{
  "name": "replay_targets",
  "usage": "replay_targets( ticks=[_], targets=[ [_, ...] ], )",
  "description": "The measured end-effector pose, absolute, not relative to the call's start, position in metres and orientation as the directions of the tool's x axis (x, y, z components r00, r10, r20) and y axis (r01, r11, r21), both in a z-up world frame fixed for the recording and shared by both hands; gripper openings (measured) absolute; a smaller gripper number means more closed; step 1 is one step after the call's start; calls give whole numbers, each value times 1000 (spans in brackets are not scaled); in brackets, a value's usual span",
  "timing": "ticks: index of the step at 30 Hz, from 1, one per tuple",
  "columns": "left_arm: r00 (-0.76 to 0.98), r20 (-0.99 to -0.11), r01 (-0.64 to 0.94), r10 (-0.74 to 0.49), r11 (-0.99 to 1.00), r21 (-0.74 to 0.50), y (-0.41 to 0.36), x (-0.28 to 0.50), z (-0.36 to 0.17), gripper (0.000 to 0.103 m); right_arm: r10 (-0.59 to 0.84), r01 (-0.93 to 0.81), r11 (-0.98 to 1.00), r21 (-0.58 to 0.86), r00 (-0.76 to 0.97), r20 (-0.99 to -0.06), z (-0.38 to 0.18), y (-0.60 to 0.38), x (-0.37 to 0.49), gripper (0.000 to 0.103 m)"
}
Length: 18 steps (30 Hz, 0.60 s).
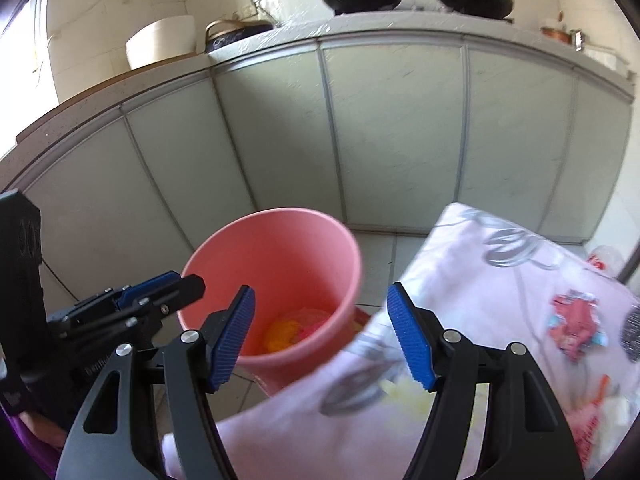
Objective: Collect trash
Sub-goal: 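Open both tools to drop the foam net and snack bag into the bucket, then move the left tool to the red box while the right tool approaches the silver mesh pad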
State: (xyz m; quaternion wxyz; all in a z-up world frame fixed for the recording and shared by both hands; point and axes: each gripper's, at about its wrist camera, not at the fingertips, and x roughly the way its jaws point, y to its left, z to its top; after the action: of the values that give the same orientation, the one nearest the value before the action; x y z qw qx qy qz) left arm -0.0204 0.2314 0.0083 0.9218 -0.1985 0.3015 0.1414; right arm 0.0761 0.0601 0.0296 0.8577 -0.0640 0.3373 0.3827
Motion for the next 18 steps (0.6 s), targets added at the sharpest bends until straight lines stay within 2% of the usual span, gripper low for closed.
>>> replay_targets(
  ticks=[9, 18],
  targets=[
    [789, -613, -262, 37, 923, -282, 180, -14, 18, 35, 518, -642, 765, 47, 570, -638, 34, 1, 49, 69],
    [793, -604, -74, -79, 972, -224, 112, -10, 26, 35, 460, -546, 833, 88, 597, -657, 35, -82, 40, 69]
  ],
)
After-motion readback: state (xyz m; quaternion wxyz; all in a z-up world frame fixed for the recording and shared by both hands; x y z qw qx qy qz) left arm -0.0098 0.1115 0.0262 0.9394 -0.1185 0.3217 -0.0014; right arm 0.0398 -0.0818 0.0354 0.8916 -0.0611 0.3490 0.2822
